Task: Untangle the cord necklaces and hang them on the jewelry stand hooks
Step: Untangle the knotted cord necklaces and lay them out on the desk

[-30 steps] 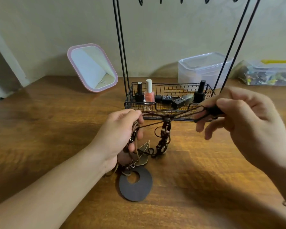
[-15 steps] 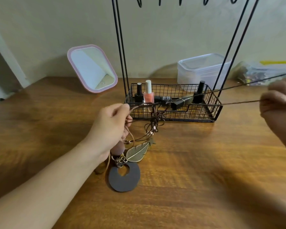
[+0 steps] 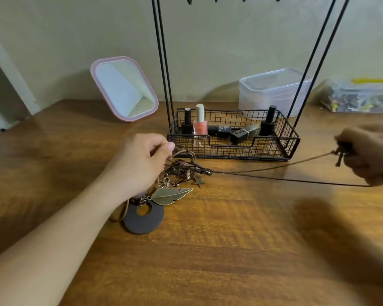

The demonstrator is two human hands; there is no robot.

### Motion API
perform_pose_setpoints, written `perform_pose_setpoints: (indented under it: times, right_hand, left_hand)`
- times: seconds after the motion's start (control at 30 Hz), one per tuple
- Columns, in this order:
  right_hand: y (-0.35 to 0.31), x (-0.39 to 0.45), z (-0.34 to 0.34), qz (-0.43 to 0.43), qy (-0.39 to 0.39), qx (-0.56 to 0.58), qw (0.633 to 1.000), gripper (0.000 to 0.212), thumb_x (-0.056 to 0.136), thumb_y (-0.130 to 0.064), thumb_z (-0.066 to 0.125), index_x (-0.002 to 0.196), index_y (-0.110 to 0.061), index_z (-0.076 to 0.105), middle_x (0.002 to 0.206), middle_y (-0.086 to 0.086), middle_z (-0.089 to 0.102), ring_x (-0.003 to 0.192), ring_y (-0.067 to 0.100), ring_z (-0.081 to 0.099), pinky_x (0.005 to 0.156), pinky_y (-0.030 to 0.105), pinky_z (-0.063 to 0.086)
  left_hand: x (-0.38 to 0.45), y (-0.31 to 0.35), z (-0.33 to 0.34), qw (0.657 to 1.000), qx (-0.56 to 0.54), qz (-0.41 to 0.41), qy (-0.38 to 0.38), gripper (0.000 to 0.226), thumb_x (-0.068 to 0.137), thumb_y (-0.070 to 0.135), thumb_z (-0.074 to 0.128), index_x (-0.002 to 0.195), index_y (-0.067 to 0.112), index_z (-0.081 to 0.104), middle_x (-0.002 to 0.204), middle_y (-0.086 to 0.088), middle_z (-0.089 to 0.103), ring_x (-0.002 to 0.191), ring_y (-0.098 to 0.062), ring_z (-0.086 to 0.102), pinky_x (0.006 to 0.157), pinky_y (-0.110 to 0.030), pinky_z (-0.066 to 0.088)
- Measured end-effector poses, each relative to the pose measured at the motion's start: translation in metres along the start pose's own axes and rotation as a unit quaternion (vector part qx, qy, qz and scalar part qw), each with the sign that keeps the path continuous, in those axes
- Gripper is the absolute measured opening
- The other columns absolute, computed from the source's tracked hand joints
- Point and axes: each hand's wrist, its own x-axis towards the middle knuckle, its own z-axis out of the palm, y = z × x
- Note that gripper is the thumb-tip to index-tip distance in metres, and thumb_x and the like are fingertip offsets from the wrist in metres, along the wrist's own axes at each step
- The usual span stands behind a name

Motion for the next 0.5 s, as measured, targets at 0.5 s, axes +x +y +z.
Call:
perform_pose_setpoints:
  times: [0.5]
  right_hand:
    - [-0.027, 0.000, 0.041, -0.141, 0.270, -0.432, 0.849, 0.027, 0.082, -0.044, 0.072, 0.098, -0.023, 0.070, 0.091, 0.001, 0.070, 0.083, 0.024, 0.064, 0.073, 0.037, 0.055]
  left_hand:
    - [-0.005, 0.012, -0.006, 0.993, -0.010, -0.008, -0.120, 0.025, 0.101, 0.031, 0.051, 0.081, 0.021, 0.062, 0.053, 0.014, 0.062, 0.041, 0.004, 0.050, 0.041, -0.008, 0.032]
